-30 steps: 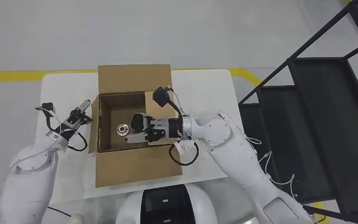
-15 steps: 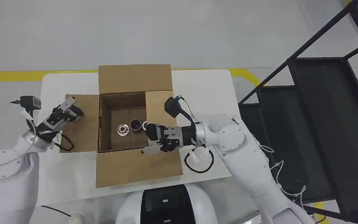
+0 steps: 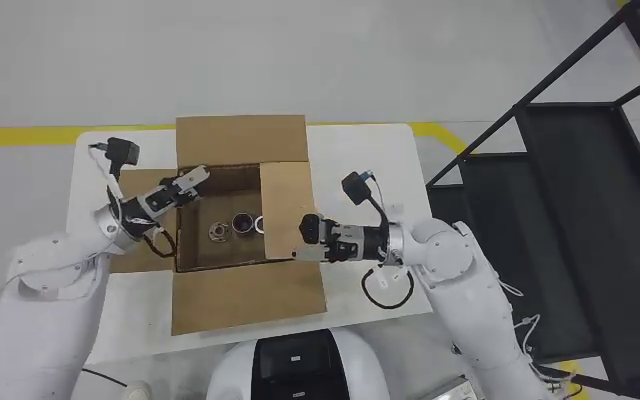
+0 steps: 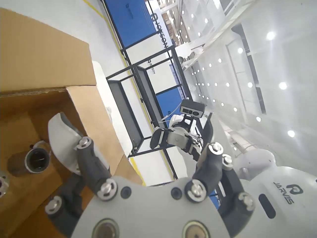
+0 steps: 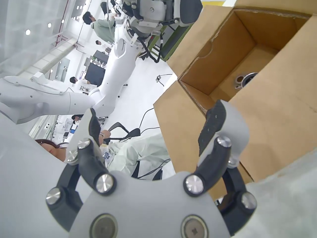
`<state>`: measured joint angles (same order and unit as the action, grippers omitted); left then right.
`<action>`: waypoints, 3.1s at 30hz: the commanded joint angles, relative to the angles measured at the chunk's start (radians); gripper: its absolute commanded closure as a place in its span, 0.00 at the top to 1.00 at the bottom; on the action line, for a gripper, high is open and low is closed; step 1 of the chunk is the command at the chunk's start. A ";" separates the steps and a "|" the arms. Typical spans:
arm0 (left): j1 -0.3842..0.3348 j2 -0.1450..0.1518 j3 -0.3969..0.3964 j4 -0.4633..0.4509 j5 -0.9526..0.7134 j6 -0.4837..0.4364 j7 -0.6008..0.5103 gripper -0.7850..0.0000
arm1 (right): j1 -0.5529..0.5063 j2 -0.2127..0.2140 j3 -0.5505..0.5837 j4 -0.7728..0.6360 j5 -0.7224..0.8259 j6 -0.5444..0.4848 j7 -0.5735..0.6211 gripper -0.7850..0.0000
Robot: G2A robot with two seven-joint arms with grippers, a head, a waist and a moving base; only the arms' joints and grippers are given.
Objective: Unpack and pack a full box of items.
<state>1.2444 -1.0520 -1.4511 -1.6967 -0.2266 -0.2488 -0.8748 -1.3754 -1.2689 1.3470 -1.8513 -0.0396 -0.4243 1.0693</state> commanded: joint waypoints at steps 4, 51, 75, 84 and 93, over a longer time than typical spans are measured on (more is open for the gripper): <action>-0.111 -0.031 0.202 0.112 0.084 0.030 0.104 1.00 | -0.047 0.014 0.050 -0.007 0.024 0.000 -0.012 1.00; -0.363 -0.152 0.465 0.371 -0.304 -0.013 -0.060 1.00 | -0.114 0.089 0.073 -0.089 -0.070 0.147 -0.097 1.00; 0.180 -0.012 -0.322 0.004 -0.178 -0.089 0.014 1.00 | 0.054 0.090 -0.064 0.266 -0.124 0.330 -0.100 1.00; 0.227 -0.008 -0.387 0.147 -0.253 -0.110 0.016 1.00 | 0.110 0.090 -0.096 0.267 -0.107 0.306 -0.101 1.00; 0.218 -0.010 -0.396 0.279 -0.287 -0.147 0.069 1.00 | 0.123 0.096 -0.142 0.025 -0.183 0.270 -0.087 1.00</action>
<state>1.4624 -1.0609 -1.8487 -1.4284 -0.5036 -0.3937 -0.8078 -1.2651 -1.1704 1.2253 -1.8212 -0.2210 -0.1560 0.9799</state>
